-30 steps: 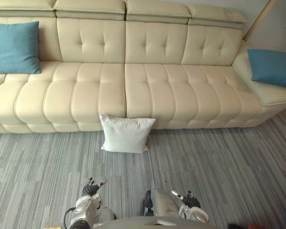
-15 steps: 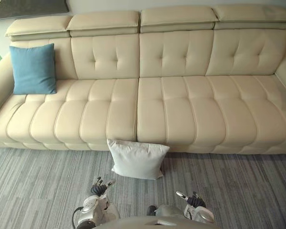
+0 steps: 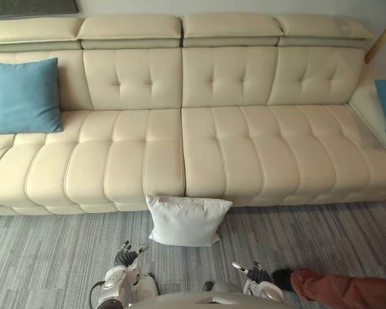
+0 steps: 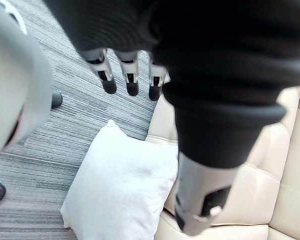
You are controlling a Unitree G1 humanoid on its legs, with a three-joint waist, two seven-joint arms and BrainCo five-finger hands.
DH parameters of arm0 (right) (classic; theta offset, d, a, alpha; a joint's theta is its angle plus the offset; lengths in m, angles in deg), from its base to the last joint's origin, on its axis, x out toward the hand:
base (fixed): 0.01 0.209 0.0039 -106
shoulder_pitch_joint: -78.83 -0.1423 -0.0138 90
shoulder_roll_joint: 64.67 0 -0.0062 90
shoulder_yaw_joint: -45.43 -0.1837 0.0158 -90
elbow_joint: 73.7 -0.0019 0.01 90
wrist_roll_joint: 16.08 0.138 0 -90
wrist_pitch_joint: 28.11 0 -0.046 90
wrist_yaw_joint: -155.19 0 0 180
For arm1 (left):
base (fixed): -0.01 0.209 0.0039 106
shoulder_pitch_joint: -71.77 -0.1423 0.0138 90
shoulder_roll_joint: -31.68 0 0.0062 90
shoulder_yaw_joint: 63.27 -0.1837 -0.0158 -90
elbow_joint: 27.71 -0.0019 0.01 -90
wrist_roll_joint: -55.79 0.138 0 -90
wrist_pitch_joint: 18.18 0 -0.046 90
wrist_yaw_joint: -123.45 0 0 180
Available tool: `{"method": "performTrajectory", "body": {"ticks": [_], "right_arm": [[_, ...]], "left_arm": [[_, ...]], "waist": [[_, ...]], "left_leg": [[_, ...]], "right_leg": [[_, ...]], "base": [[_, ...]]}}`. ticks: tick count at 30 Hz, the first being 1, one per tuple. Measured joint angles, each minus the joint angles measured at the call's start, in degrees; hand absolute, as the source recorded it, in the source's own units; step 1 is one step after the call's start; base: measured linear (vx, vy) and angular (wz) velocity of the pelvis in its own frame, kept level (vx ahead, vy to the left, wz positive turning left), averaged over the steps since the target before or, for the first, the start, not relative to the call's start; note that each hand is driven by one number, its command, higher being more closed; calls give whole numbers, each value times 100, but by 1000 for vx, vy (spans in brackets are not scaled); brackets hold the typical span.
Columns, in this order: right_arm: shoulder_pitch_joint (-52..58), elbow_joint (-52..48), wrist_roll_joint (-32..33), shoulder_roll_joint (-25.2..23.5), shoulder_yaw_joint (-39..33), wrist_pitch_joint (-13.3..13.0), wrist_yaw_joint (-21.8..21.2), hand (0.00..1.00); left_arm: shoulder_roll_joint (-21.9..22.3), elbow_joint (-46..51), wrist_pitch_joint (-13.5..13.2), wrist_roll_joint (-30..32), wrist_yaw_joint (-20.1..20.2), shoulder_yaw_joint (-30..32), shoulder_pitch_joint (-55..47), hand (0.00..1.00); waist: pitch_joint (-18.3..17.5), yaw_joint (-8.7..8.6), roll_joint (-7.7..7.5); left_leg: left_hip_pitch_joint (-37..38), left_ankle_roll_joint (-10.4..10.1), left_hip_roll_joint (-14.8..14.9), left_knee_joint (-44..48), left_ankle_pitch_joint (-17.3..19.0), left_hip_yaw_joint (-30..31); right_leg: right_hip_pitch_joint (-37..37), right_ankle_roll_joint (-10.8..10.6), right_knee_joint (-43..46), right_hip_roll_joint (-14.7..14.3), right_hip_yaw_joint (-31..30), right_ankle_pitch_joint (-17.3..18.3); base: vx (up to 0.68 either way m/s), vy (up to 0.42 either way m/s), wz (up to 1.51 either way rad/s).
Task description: Pick up cushions and gather them together orderly.
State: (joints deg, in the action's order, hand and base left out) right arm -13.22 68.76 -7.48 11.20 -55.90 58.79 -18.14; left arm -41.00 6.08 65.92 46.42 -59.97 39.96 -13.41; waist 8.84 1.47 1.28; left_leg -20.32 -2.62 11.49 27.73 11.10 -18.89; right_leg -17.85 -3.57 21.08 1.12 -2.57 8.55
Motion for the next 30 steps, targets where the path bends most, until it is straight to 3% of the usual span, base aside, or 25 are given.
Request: {"method": "performTrajectory", "body": {"ticks": [2,9,17,24,30], "right_arm": [[-415,-213,5,4,17,-48,23,0],[-1377,-1005,328,361,-101,-194,424,0],[-3267,-1600,462,595,-270,-315,948,0],[-4771,-1798,457,784,270,-397,1409,0],[-5124,-1980,381,726,848,-397,1621,0]], "left_arm": [[-64,195,-37,-186,-106,2,355,0],[-527,632,-222,-743,-395,-9,1161,0],[-911,1086,-296,-1032,-632,9,2674,0],[-908,1529,-430,-1196,-853,-405,3716,0],[-732,1768,-500,-1477,-982,-671,3915,0]], "waist": [[368,14,22],[976,-2,39],[1856,28,29],[2159,84,18],[2214,108,7]], "left_leg": [[-387,58,49,329,35,11],[-2216,125,297,1651,349,178],[-4409,284,349,2305,14,475],[-5636,306,409,2688,-68,565],[-5859,307,488,2777,-84,559]], "right_leg": [[-501,6,503,-19,-56,92],[-2544,74,2179,-75,-203,531],[-4725,87,3107,-98,-127,393],[-5997,79,3638,-122,-125,400],[-6239,79,3727,-156,-114,397]], "base": [[-170,-16,-19],[-217,-21,-5],[-111,-36,10],[-14,-4,4],[5,9,-1]]}}
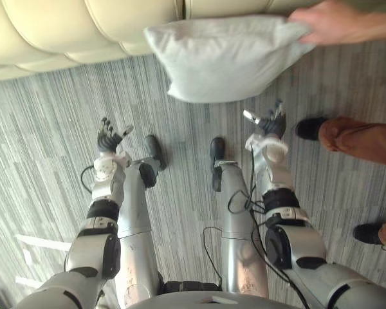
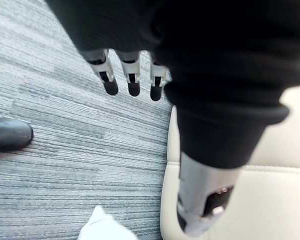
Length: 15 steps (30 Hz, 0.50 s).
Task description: Pick up cushions and gather them together orderly.
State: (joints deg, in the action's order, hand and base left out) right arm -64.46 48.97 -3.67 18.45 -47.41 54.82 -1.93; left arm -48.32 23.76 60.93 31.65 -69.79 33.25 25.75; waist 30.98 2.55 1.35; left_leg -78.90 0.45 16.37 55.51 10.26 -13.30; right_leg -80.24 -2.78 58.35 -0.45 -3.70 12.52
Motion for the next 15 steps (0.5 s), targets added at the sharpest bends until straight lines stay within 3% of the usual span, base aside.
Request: {"method": "performTrajectory", "body": {"ticks": [9,15], "right_arm": [[211,-265,-399,-1,321,-6,142,0],[827,-461,-623,2,392,-5,121,0]], "left_arm": [[60,315,-85,-33,-141,-218,-131,0],[101,503,-85,78,-141,-207,-539,0]], "waist": [[0,-52,0],[-5,-84,1]], "left_leg": [[117,5,41,-26,-17,-56],[658,-10,76,-206,-33,-83]], "right_leg": [[78,8,-24,-2,-1,-27],[634,10,-290,-58,10,-109]], "base": [[8,26,-1],[15,28,-8]]}}
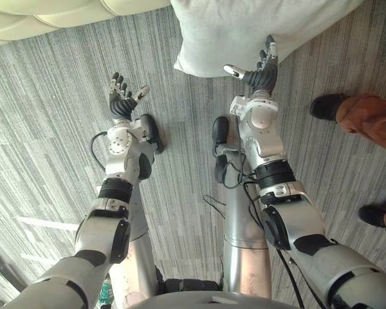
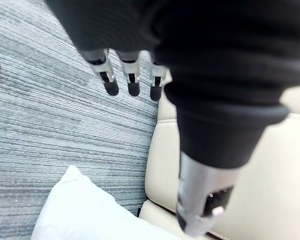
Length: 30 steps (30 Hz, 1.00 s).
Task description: Pick up cushions and gather them together orderly.
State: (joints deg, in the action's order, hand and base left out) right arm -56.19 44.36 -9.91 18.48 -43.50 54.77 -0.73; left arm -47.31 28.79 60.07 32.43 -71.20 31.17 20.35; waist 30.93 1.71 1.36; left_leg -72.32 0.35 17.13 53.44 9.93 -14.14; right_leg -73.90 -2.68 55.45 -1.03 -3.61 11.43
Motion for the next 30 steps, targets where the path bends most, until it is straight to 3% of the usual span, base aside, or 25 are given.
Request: {"method": "performTrajectory", "body": {"ticks": [4,6,12,16,23,30], "right_arm": [[782,-248,-215,-26,-89,-6,-45,0],[1431,-251,-230,-101,-234,-3,-216,0],[3313,-212,-388,-427,-647,4,-549,0],[4102,160,-383,-581,-743,6,-789,0],[4605,1240,-358,-900,-1363,119,-1144,0],[4694,1993,-299,-891,-1762,137,-1359,0]], "left_arm": [[30,149,6,178,29,-22,-575,0],[56,150,16,394,121,-164,-1105,0],[171,-208,117,792,445,-204,-2597,0],[176,-763,225,1030,623,-1,-3276,0],[253,-1793,441,1538,867,406,-3835,0],[406,-2181,486,1632,1009,588,-3831,0]], "waist": [[-4,-36,-3],[-27,-23,-13],[-774,-24,-52],[-1327,-33,-170],[-2280,-23,-193],[-2579,-39,-195]], "left_leg": [[748,-37,-38,-371,-50,-18],[1494,-52,-97,-672,-55,-70],[3265,-134,-310,-1544,-81,-164],[4279,-191,-416,-2137,-114,-212],[5672,-289,-523,-3022,-152,-520],[6359,-365,-665,-3463,-203,-752]], "right_leg": [[769,-3,-419,-4,41,-43],[1502,51,-690,23,68,-75],[3312,50,-1632,109,140,-78],[4372,14,-2342,157,201,-145],[5955,-61,-3928,238,271,-610],[6784,-170,-4895,248,62,-1090]], "base": [[31,19,-4],[74,-22,4],[138,-17,3],[159,18,6],[166,69,-13],[80,40,-17]]}}
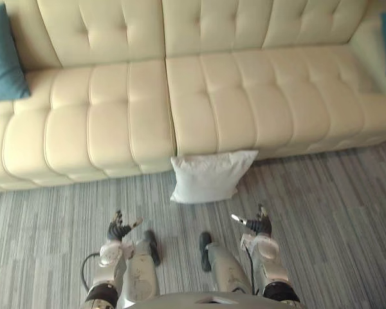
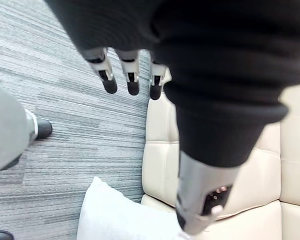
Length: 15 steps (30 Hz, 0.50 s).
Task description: Pick up cushions and gather them together orderly.
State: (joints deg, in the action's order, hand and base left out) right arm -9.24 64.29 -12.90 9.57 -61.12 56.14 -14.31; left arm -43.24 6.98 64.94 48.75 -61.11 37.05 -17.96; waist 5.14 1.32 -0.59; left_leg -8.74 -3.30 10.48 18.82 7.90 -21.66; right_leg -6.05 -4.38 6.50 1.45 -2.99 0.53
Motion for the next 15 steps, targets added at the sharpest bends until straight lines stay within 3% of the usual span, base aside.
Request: {"method": "performTrajectory", "body": {"ticks": [6,7,8,9,10,11,13,14,15], "right_arm": [[-77,531,152,-4,20,106,-27,0],[-82,601,173,16,49,108,-35,0],[-95,672,178,32,51,105,-38,0],[-114,764,197,32,64,116,-45,0],[-103,784,200,24,64,116,-45,0],[-104,978,202,59,63,117,-44,0],[-119,1109,196,147,79,114,-43,0],[-156,1169,192,220,121,126,-42,0],[-180,1175,190,275,170,133,-42,0]], "left_arm": [[-27,-196,30,22,4,79,-6,0],[-21,-211,48,43,9,80,-75,0],[-10,-226,62,43,9,85,-114,0],[-36,-266,82,41,10,85,-233,0],[-62,-280,91,41,13,87,-252,0],[-198,-307,125,41,15,77,-353,0],[-272,-349,127,1,15,80,-447,0],[-349,-394,127,-6,8,63,-421,0],[-339,-437,135,-9,4,46,-414,0]], "waist": [[55,-1,-106],[77,4,-87],[104,13,-16],[128,39,34],[129,31,5],[108,17,-73],[93,26,-95],[64,53,-170],[99,51,-105]], "left_leg": [[84,-32,34,93,133,-385],[181,7,76,-96,142,-524],[232,8,125,-210,119,-562],[331,87,270,-331,-66,-772],[354,83,282,-334,-81,-835],[439,41,314,-347,-126,-1004],[518,-30,308,-355,-156,-1191],[467,-121,284,-236,-115,-1253],[428,-154,329,-192,-99,-1170]], "right_leg": [[-44,-40,-329,-20,-419,-394],[10,418,-444,136,231,-15],[-1,535,-344,190,618,99],[-184,532,443,436,1568,263],[-215,548,692,509,1785,318],[-187,614,1293,783,2347,553],[-36,604,1543,1048,2721,762],[4,183,1313,1061,2766,861],[-13,175,1254,964,2712,841]], "base": [[-103,54,-43],[-179,53,-50],[-140,51,-75],[-82,20,-62],[-82,-11,-71],[-49,-47,-40],[-55,-125,-59],[-41,-138,-63],[-45,-152,-69]]}}
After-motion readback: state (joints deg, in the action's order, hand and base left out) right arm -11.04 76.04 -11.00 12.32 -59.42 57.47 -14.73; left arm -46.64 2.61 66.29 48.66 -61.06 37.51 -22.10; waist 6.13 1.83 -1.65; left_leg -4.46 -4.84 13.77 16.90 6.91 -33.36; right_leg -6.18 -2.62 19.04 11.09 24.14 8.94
